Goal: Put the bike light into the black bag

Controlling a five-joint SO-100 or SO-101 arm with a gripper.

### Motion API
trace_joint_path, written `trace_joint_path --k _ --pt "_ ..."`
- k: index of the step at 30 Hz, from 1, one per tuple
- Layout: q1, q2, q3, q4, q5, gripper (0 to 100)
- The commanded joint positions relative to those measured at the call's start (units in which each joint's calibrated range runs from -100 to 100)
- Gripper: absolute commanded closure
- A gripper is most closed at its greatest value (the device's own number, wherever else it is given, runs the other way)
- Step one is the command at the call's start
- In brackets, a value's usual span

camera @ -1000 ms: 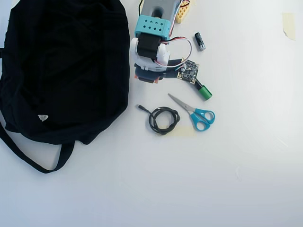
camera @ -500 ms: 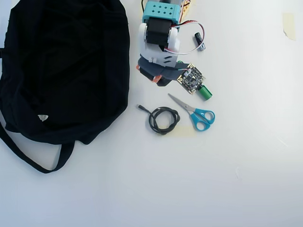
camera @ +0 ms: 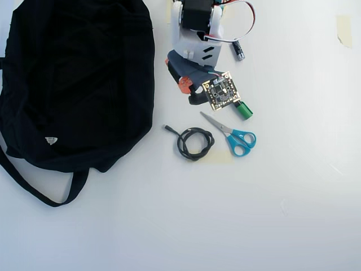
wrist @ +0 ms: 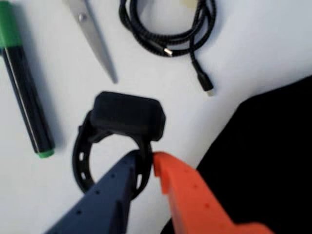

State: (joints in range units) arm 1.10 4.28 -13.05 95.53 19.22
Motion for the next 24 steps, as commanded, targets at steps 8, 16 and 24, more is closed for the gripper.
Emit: trace_joint_path --k 8,16,24 --pt "3.0 -8.3 -2.5 -2.3 -19.0 98" --pt "8.8 -8.8 -3.3 -4.8 -21.6 98" --pt "13.6 -8.9 -3.5 -14.3 -26.5 98"
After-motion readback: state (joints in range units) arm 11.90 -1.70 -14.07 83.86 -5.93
